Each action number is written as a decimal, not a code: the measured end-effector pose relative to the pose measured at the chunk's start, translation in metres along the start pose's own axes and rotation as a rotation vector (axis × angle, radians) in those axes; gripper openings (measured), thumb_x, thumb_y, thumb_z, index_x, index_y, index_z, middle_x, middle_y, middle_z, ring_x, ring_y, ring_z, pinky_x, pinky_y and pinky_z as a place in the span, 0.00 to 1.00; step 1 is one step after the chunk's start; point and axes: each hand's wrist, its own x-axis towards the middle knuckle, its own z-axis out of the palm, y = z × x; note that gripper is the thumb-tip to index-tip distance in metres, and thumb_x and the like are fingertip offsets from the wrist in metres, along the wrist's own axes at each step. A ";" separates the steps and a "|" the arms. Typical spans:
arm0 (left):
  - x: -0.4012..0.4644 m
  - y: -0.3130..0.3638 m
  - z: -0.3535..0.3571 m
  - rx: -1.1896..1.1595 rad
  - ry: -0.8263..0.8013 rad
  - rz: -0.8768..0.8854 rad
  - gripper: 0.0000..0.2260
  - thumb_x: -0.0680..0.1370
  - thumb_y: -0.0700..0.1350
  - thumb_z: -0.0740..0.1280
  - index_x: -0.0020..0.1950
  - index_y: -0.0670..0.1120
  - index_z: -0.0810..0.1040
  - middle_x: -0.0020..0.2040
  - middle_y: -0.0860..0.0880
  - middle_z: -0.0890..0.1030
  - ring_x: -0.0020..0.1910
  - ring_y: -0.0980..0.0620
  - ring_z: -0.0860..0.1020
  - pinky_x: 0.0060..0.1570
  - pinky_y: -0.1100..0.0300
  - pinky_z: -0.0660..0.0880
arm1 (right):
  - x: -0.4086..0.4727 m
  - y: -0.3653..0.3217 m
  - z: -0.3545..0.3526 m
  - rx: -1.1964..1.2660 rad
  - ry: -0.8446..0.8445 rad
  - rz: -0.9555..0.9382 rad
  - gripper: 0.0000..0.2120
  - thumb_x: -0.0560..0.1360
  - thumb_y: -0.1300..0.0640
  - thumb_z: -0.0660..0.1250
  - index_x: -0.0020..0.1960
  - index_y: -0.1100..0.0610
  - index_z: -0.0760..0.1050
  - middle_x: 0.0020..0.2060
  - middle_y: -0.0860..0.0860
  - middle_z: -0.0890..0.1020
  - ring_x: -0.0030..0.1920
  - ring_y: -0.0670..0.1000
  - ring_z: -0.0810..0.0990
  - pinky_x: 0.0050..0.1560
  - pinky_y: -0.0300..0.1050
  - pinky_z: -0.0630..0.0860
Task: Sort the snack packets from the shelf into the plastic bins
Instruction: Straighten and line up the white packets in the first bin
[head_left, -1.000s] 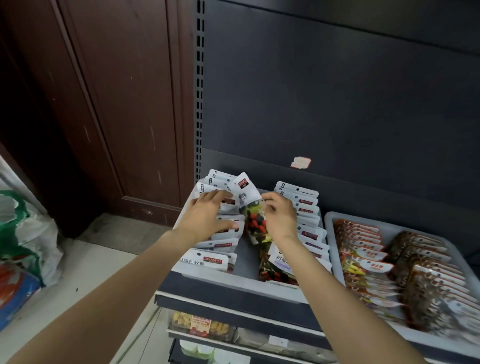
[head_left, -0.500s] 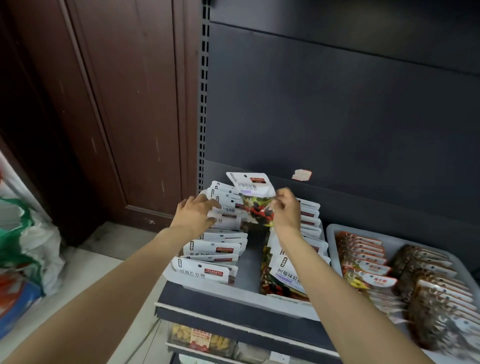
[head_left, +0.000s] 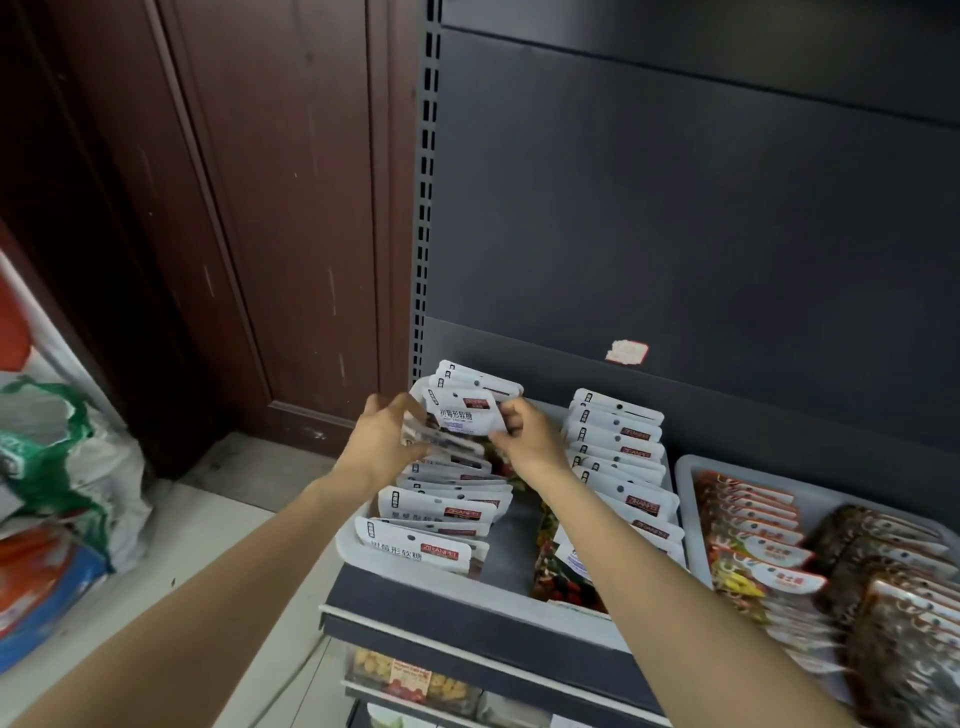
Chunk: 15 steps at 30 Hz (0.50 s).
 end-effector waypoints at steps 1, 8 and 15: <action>0.001 0.002 0.001 -0.032 0.007 -0.073 0.19 0.73 0.42 0.72 0.61 0.45 0.70 0.56 0.45 0.67 0.42 0.49 0.75 0.35 0.66 0.73 | 0.001 -0.001 0.001 -0.033 0.010 -0.030 0.12 0.76 0.62 0.66 0.59 0.57 0.75 0.56 0.52 0.81 0.56 0.52 0.79 0.56 0.44 0.74; 0.004 -0.011 0.006 -0.159 -0.038 -0.129 0.29 0.73 0.46 0.73 0.70 0.44 0.65 0.68 0.43 0.72 0.63 0.45 0.73 0.57 0.55 0.75 | 0.003 -0.001 0.007 -0.010 0.161 -0.036 0.11 0.79 0.61 0.62 0.57 0.63 0.79 0.54 0.56 0.81 0.55 0.54 0.79 0.53 0.39 0.71; 0.006 -0.008 0.007 -0.304 -0.118 -0.143 0.31 0.75 0.44 0.70 0.75 0.50 0.60 0.70 0.46 0.70 0.64 0.47 0.73 0.61 0.52 0.71 | -0.003 0.002 0.009 0.029 -0.045 0.170 0.14 0.82 0.58 0.55 0.65 0.57 0.71 0.61 0.54 0.77 0.56 0.52 0.76 0.53 0.44 0.71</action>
